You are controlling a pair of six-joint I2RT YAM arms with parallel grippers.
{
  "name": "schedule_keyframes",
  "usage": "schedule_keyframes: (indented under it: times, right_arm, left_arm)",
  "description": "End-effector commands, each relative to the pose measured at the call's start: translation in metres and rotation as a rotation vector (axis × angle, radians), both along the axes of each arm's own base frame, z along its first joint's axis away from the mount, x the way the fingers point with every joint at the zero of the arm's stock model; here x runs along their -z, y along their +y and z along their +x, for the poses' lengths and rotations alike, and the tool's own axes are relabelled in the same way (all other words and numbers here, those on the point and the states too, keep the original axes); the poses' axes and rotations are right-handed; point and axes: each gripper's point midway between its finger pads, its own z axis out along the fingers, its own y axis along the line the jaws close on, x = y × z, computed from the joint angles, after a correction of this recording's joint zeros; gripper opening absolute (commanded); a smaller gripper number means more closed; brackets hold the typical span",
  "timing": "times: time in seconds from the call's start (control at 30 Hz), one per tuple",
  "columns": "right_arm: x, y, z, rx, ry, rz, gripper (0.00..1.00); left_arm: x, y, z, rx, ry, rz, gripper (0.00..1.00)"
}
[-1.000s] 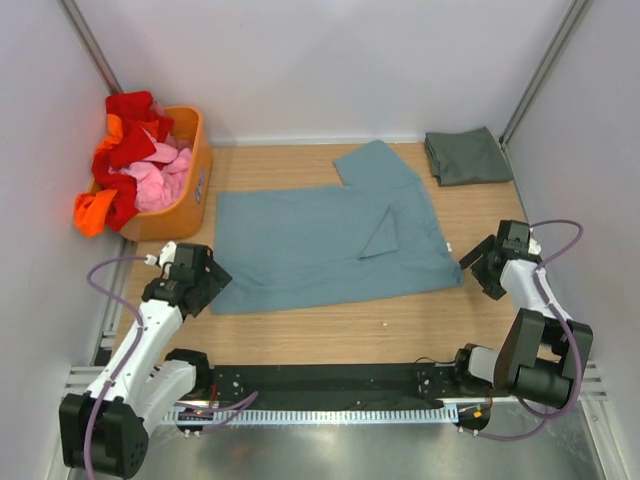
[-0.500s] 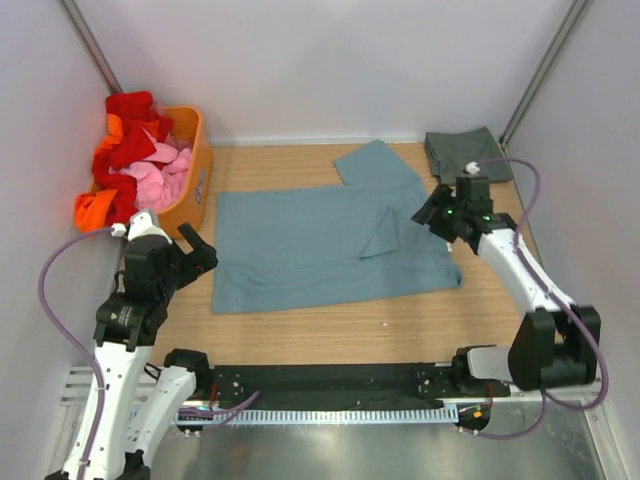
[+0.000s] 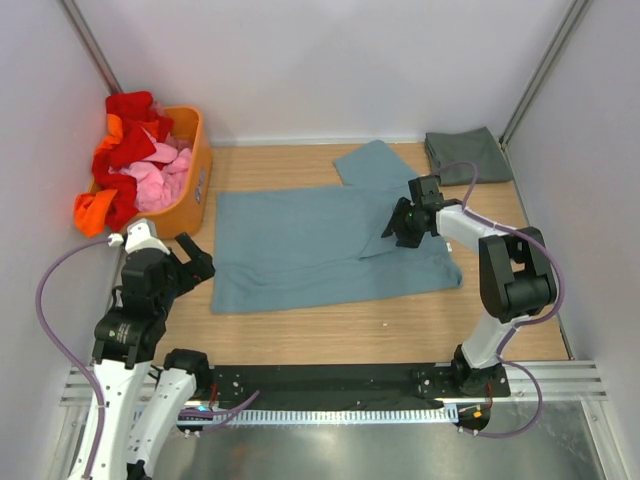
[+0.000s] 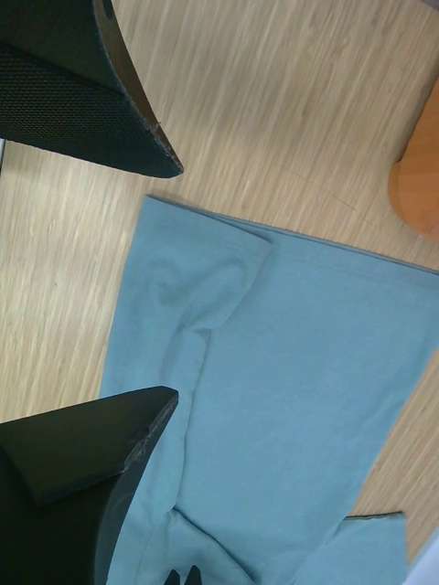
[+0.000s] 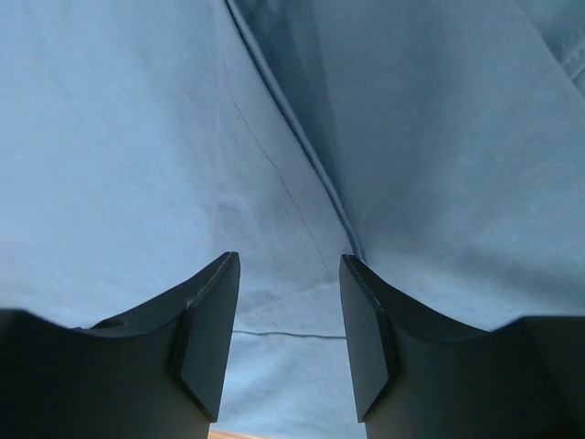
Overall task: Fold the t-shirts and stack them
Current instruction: Fold the tshirt
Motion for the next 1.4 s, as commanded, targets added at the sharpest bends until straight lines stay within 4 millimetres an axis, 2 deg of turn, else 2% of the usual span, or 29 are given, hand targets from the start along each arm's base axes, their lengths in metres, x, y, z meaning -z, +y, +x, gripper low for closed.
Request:
schedule_keyframes:
  times: [0.0,0.1,0.3,0.57,0.63,0.67,0.73,0.77,0.87,0.9,0.97,1.0,1.07,1.1,1.13,1.17,1.2,1.23,1.3,1.33,1.37]
  right_arm:
    - [-0.017,0.003,0.024,0.024,-0.08,0.002,0.53]
    - [-0.008,-0.001,0.019,0.036,-0.059,-0.018,0.52]
    - [-0.011,-0.008,0.007,0.058,-0.066,-0.032,0.52]
    - [0.001,-0.002,0.004,0.05,-0.046,-0.011,0.49]
    - [0.002,-0.001,0.005,0.048,-0.046,-0.005,0.44]
    - [0.002,0.0,0.005,0.046,-0.045,-0.004,0.38]
    - [0.0,0.002,0.006,0.043,-0.048,0.0,0.32]
    - [-0.001,0.003,0.006,0.042,-0.047,0.001,0.24]
    - [-0.014,0.005,0.013,0.042,-0.07,0.004,0.16]
    - [-0.024,0.01,0.018,0.036,-0.092,0.011,0.14]
    - [-0.03,0.016,0.023,0.025,-0.099,0.013,0.13]
    - [-0.042,0.027,0.031,0.006,-0.125,0.023,0.12]
    - [-0.038,0.035,0.036,-0.01,-0.111,0.019,0.1]
    - [-0.046,0.044,0.046,-0.021,-0.13,0.029,0.09]
    - [-0.046,0.052,0.047,-0.039,-0.125,0.03,0.08]
    - [-0.037,0.058,0.049,-0.051,-0.107,0.026,0.08]
    - [-0.046,0.066,0.059,-0.061,-0.129,0.041,0.08]
    - [-0.047,0.074,0.061,-0.076,-0.129,0.044,0.08]
    - [-0.048,0.088,0.072,-0.113,-0.136,0.066,0.23]
    - [-0.047,0.092,0.075,-0.124,-0.131,0.064,0.33]
    - [-0.05,0.096,0.078,-0.141,-0.137,0.067,0.6]
  left_arm:
    - [-0.008,0.004,0.004,-0.006,-0.043,0.021,0.96]
    - [-0.009,0.004,0.004,-0.009,-0.046,0.022,0.96]
    - [-0.008,0.005,0.004,-0.01,-0.048,0.023,0.96]
    - [-0.007,0.006,0.004,-0.018,-0.044,0.024,0.96]
    - [-0.008,0.006,0.004,-0.02,-0.045,0.023,0.96]
    - [-0.008,0.006,0.004,-0.02,-0.045,0.023,0.96]
    - [-0.008,0.007,0.004,-0.021,-0.047,0.024,0.96]
    - [-0.008,0.007,0.004,-0.021,-0.047,0.024,0.96]
    - [-0.008,0.007,0.004,-0.022,-0.046,0.025,0.96]
    - [-0.008,0.007,0.004,-0.024,-0.045,0.025,0.96]
    - [-0.008,0.008,0.004,-0.025,-0.046,0.026,0.96]
    - [-0.008,0.007,0.004,-0.024,-0.047,0.025,0.96]
    - [-0.008,0.008,0.004,-0.028,-0.049,0.025,0.96]
    - [-0.008,0.008,0.004,-0.031,-0.047,0.024,0.96]
    - [-0.008,0.009,0.004,-0.032,-0.047,0.025,0.96]
    - [-0.008,0.009,0.003,-0.035,-0.049,0.026,0.96]
    - [-0.008,0.009,0.003,-0.035,-0.049,0.026,0.96]
    - [-0.008,0.01,0.003,-0.036,-0.051,0.027,0.96]
    - [-0.008,0.01,0.003,-0.037,-0.052,0.029,0.96]
    - [-0.008,0.01,0.003,-0.039,-0.052,0.027,0.96]
    - [-0.008,0.01,0.002,-0.039,-0.049,0.027,0.97]
